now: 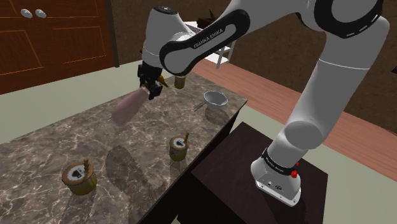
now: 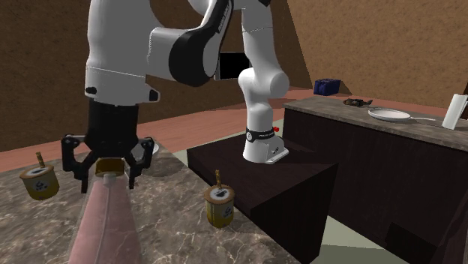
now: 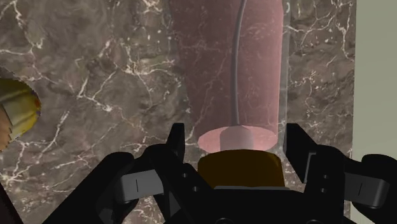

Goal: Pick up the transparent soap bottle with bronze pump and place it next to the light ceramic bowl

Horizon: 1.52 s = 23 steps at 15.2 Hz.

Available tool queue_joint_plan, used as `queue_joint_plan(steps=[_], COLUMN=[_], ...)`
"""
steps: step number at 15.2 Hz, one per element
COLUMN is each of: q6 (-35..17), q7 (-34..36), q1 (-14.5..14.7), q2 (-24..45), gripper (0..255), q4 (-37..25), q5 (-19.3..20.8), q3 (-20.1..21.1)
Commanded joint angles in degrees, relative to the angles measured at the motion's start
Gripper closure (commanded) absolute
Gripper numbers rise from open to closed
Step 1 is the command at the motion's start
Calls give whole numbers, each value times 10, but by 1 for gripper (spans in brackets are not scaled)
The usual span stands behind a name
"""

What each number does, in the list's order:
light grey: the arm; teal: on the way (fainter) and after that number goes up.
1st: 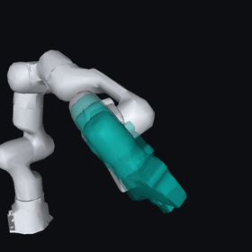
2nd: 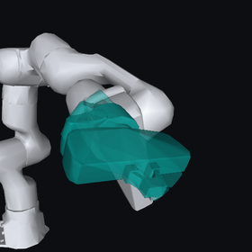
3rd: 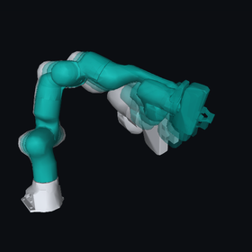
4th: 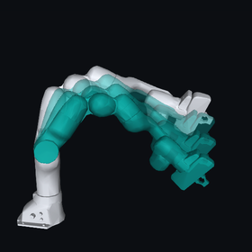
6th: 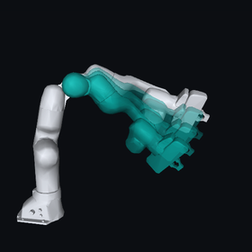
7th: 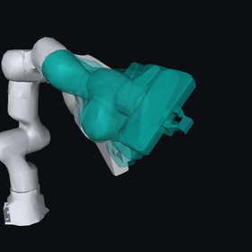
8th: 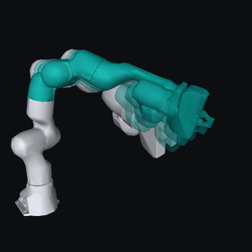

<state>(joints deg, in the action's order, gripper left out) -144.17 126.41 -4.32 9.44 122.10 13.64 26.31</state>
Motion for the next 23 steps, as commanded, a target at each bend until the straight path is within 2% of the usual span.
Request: queue_joint_plan(steps=[1, 12, 23], q6=[-10, -39, -27], q7=[-41, -269, -480], q1=[-22, -115, -190], q2=[-21, -90, -92], gripper=[255, 255, 255], q4=[24, 107, 106], q5=[-24, -141, -214], q3=[-4, -57, -136])
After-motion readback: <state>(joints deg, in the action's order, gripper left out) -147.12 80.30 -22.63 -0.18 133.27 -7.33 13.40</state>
